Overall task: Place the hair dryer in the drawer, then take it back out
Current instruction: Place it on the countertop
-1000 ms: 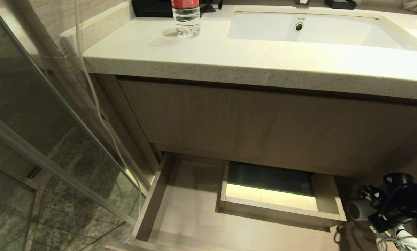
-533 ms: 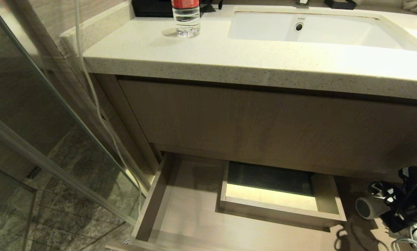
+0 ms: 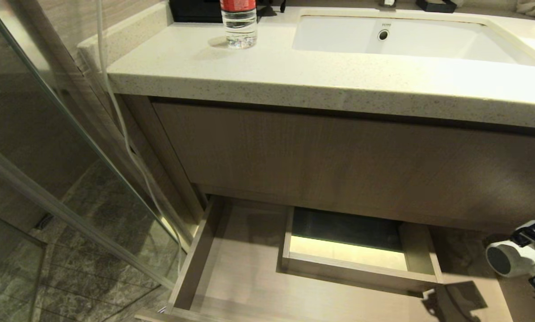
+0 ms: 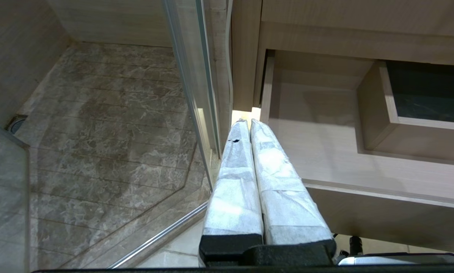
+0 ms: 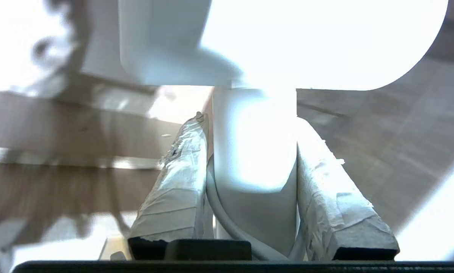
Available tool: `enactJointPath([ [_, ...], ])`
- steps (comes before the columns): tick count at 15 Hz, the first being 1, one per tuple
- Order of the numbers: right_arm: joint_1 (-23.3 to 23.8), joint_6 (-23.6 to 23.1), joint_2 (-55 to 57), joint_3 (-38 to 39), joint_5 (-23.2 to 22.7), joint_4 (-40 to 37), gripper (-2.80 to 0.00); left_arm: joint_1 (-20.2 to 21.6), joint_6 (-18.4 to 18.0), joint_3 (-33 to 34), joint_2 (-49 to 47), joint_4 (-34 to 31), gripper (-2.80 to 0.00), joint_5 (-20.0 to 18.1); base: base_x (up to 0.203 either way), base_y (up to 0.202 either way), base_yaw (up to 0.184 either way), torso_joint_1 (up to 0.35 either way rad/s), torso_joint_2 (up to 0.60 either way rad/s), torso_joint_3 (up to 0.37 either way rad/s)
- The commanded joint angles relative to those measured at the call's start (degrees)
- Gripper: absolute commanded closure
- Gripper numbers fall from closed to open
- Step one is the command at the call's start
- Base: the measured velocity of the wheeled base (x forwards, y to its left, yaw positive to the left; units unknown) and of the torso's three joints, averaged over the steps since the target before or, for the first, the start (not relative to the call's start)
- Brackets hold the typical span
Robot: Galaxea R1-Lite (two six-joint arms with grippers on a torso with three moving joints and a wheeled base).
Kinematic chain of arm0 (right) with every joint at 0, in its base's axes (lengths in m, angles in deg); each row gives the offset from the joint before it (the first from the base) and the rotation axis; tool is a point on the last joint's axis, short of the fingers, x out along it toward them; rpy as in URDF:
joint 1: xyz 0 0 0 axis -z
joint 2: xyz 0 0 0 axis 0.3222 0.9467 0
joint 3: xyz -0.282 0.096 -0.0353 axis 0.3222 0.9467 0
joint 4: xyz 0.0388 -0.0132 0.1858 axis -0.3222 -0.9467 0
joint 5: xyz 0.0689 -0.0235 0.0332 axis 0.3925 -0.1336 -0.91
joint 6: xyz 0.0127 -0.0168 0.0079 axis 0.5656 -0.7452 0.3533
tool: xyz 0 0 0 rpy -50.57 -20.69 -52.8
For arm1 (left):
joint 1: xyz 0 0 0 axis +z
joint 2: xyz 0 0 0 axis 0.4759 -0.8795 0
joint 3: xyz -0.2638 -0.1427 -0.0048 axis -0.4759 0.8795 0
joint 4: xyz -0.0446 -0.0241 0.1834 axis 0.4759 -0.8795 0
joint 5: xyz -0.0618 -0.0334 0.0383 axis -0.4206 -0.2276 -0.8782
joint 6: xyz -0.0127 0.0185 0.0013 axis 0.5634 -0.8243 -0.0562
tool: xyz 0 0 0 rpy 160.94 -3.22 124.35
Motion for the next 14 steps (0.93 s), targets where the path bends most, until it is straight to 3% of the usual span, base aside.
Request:
enactJointPath([
  [1, -0.04, -0.81, -21.04, 2.71, 0.02, -1.98, 0.0, 0.0, 0.0, 0.0, 0.0, 0.02, 0.0, 0.0, 0.0, 0.0, 0.0, 0.0, 0.0, 0.0],
  [4, -0.11, -1.6, -37.06, 2.76, -0.58, -8.33, 0.0, 0.0, 0.0, 0.0, 0.0, 0.02, 0.0, 0.0, 0.0, 0.0, 0.0, 0.0, 0.0, 0.0],
  [9, -0.17, -1.67, -64.28, -14.25, -2.84, -30.53, 0.0, 0.0, 0.0, 0.0, 0.0, 0.02, 0.0, 0.0, 0.0, 0.0, 0.0, 0.0, 0.0, 0.0],
  [11, -0.2, -1.66, -65.48, -19.99, -3.18, -32.87, 0.0, 0.0, 0.0, 0.0, 0.0, 0.02, 0.0, 0.0, 0.0, 0.0, 0.0, 0.0, 0.0, 0.0],
  [14, -0.22, -1.55, -58.08, -31.13, -3.34, -32.68, 0.0, 0.0, 0.0, 0.0, 0.0, 0.02, 0.0, 0.0, 0.0, 0.0, 0.0, 0.0, 0.0, 0.0],
])
